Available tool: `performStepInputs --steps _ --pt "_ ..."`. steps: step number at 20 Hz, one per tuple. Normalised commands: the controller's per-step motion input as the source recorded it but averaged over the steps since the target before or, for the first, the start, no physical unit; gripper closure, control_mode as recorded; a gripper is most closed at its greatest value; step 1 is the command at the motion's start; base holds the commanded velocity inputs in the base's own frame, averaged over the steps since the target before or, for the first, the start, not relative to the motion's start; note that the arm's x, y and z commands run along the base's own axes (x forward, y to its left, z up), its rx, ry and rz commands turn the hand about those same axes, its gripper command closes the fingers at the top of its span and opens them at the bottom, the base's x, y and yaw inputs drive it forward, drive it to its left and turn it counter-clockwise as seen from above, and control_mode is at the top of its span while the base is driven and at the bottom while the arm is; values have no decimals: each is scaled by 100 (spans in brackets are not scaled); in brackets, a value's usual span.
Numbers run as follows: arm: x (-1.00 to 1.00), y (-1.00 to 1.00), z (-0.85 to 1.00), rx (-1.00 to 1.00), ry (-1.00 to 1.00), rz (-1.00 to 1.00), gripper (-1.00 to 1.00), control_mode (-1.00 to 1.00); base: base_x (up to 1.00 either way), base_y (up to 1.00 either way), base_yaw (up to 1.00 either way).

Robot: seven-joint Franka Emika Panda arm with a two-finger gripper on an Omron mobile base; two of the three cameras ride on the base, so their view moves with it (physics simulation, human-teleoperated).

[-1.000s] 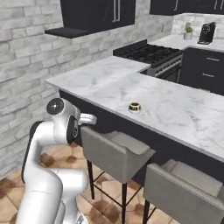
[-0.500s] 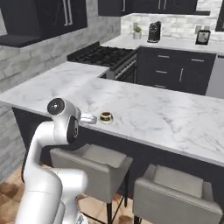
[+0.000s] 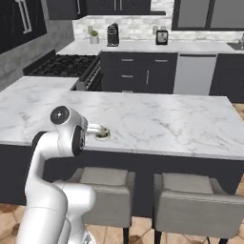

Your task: Pick up the marshmallow and place it in the cup of hot chocolate on the dining counter.

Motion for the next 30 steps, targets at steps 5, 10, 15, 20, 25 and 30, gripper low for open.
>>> performStepInputs --steps 5,10,15,20,25,30 --pt "0 0 0 0 0 0 100 100 69 10 -18" --pt "0 0 0 0 0 0 100 100 91 7 12" --pt "0 0 0 0 0 0 100 100 73 0 28" --pt "35 2 0 0 3 0 100 -100 48 0 6" --pt "86 3 0 -1 13 0 100 -100 0 0 0" --pt "75 14 -13 -1 19 0 100 -100 0 0 0"
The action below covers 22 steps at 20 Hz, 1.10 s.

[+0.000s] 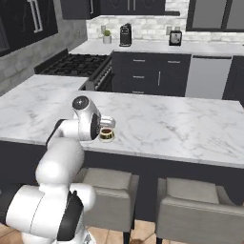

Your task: Pick up the marshmallow and place it in the cup of hot chocolate on the dining counter.

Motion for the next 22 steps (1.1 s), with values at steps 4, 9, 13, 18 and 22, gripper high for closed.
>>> performStepInputs --steps 4,9,13,18,22 --pt "55 34 -22 -1 23 0 100 -100 0 0 0" --pt "44 10 -20 0 18 0 100 -100 0 0 0" --pt "48 0 -23 0 5 0 100 -100 0 0 0" --pt "32 0 -26 0 6 0 100 -100 0 0 0" --pt "10 0 -22 0 4 0 100 -100 0 0 0"
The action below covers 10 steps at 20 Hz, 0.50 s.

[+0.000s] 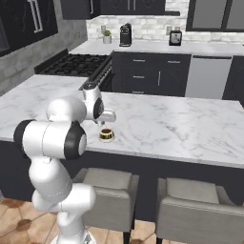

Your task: Pick up the marshmallow and place it in the cup of hot chocolate on the dining counter.

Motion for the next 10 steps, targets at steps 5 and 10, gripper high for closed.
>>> performStepInputs --steps 5,10 --pt "25 0 -24 0 2 0 100 -100 0 0 0" --pt "26 -3 -21 0 0 0 100 -100 0 0 0"
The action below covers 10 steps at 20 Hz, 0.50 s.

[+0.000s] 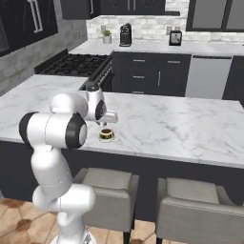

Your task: Pick up the marshmallow and place it in the cup of hot chocolate on the dining counter.

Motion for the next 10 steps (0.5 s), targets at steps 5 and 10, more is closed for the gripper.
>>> performStepInputs --steps 5,10 --pt "2 -7 -10 0 1 0 100 -100 0 0 0" --pt "0 -4 -16 0 3 0 100 -100 0 0 0"
